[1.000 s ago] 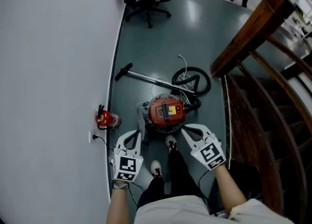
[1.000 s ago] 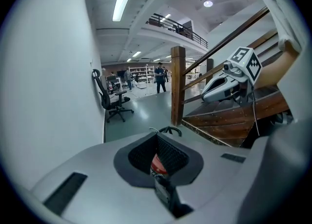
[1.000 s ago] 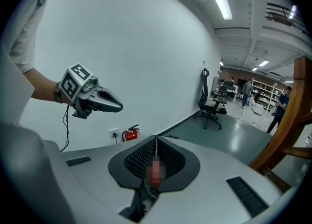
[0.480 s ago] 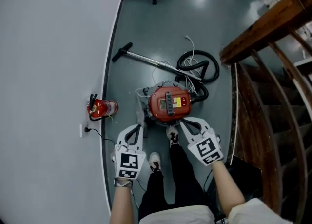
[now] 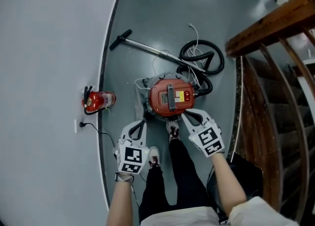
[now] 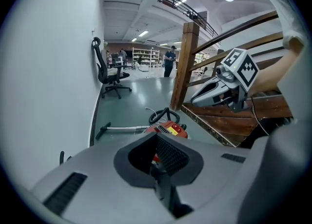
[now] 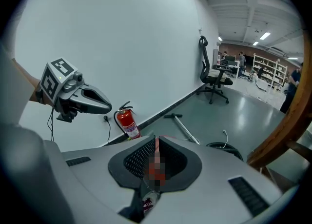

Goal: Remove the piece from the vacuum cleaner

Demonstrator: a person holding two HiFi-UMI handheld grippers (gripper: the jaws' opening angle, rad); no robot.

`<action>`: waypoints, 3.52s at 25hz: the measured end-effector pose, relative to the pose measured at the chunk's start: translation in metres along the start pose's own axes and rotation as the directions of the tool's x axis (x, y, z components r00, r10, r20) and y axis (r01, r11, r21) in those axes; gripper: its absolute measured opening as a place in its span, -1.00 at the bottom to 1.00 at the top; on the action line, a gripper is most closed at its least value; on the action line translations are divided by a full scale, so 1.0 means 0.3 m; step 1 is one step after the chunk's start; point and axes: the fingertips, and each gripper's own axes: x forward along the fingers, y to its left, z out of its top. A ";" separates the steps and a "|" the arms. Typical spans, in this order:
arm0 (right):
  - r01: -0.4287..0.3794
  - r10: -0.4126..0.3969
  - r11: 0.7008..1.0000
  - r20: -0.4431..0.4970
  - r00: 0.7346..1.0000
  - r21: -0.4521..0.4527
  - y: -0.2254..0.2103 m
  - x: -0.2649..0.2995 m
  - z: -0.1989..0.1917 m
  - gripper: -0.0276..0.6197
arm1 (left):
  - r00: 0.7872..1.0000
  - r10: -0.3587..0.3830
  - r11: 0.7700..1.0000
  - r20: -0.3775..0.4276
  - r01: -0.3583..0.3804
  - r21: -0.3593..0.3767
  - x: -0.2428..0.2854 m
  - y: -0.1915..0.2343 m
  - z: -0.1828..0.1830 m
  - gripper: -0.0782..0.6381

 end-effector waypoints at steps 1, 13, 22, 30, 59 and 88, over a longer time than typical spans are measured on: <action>-0.006 0.006 1.000 0.000 1.000 0.011 -0.003 0.012 -0.006 -0.82 | 1.000 0.004 1.000 -0.007 -0.004 -0.008 0.009 0.009 -0.012 -0.79; -0.057 0.058 0.998 -0.033 0.998 0.036 -0.029 0.114 -0.069 -0.82 | 0.996 0.006 0.998 -0.090 -0.011 -0.059 0.106 0.059 -0.108 -0.66; -0.062 0.062 0.998 -0.024 0.998 0.000 -0.055 0.196 -0.140 -0.81 | 0.996 0.003 0.995 -0.088 -0.011 -0.097 0.238 0.068 -0.194 -0.64; -0.080 0.080 0.995 0.003 0.997 0.055 -0.088 0.277 -0.228 -0.59 | 0.992 0.033 0.993 -0.124 -0.047 -0.111 0.338 0.033 -0.357 -0.60; -0.135 0.160 0.960 -0.088 0.983 0.245 -0.058 0.541 -0.450 -0.34 | 0.974 0.088 0.967 -0.209 -0.134 -0.218 0.512 0.058 -0.591 -0.36; -0.093 0.107 0.979 -0.070 0.992 0.181 -0.047 0.576 -0.470 -0.33 | 0.978 0.114 0.941 -0.176 -0.163 -0.298 0.582 0.115 -0.653 -0.56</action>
